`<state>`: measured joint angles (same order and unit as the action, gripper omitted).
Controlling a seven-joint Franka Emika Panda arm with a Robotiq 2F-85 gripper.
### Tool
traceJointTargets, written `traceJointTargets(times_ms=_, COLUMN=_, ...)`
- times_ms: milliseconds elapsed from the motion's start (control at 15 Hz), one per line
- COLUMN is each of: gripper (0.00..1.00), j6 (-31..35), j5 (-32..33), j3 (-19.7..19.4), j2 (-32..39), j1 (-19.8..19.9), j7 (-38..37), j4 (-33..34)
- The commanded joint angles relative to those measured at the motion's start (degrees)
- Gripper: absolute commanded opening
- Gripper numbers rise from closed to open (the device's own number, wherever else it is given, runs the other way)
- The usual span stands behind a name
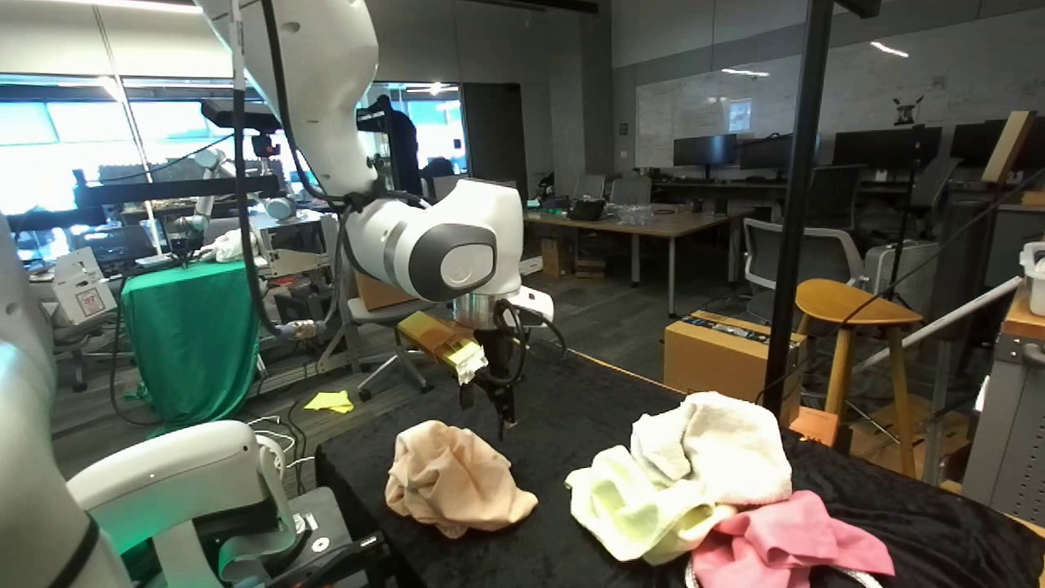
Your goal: Pile the t-shirts, towels and radish on top of the white rope on the right
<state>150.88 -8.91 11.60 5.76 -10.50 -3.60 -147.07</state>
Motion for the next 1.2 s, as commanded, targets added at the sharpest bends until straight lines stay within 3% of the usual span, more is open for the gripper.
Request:
traceJointTargets(times_ms=0, gripper=1.00, j6=-1.5, j5=-3.5, j3=1.2, j2=3.0, j1=-0.1, j7=1.5, j4=1.7)
traceJointTargets(times_ms=200, gripper=1.00, j6=-3.1, j5=-6.7, j3=1.8, j2=5.3, j1=0.7, j7=3.1, j4=2.6)
traceJointTargets(times_ms=600, gripper=1.00, j6=-8.5, j5=-15.7, j3=4.8, j2=8.6, j1=2.6, j7=14.1, j4=5.7)
traceJointTargets(times_ms=867, gripper=1.00, j6=-13.4, j5=-16.1, j3=5.7, j2=10.4, j1=2.6, j7=18.9, j4=8.0)
traceJointTargets(times_ms=1133, gripper=1.00, j6=-14.0, j5=-15.2, j3=5.9, j2=11.8, j1=2.2, j7=21.3, j4=9.0)
